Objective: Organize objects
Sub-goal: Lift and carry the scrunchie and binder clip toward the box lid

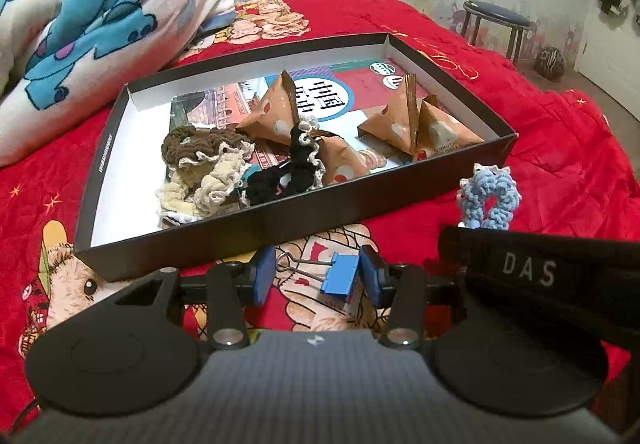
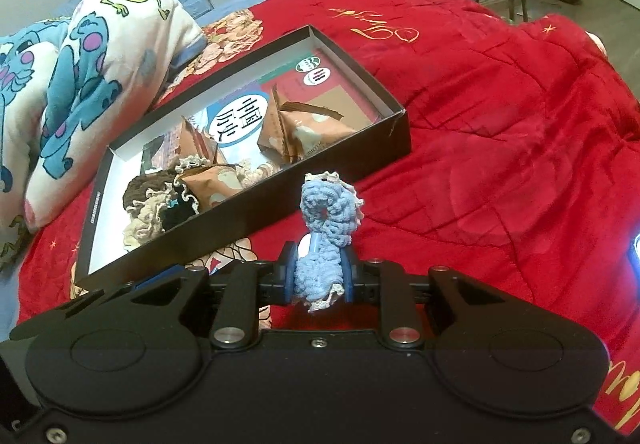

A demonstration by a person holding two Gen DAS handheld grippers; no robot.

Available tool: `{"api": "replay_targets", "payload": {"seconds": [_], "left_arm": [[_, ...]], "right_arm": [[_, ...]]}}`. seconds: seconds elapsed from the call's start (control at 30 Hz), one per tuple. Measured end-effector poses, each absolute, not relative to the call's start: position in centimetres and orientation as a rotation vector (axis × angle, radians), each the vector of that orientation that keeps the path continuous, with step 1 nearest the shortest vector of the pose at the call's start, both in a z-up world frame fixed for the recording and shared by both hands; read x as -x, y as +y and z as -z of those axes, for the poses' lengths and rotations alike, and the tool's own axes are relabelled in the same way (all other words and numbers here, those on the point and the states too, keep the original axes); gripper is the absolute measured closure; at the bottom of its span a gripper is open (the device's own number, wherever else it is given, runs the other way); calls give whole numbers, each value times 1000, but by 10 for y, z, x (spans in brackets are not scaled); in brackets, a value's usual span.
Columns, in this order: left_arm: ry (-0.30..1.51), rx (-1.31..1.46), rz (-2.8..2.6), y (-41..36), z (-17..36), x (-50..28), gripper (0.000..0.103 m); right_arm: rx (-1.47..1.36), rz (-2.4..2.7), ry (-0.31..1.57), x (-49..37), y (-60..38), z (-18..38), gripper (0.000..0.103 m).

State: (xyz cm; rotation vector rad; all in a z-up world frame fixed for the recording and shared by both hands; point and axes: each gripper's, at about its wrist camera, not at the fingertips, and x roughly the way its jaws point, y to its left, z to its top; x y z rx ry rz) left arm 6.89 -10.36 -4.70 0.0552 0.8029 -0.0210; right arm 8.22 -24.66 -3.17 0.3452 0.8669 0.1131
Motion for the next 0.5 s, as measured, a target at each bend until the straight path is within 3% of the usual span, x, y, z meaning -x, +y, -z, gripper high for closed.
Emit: {"api": "replay_targets", "payload": {"seconds": [0.5], "left_arm": [[735,-47,8,-100,21,-62,54]], "right_arm": [[-402,-177,779,-73,-251,10,81]]}}
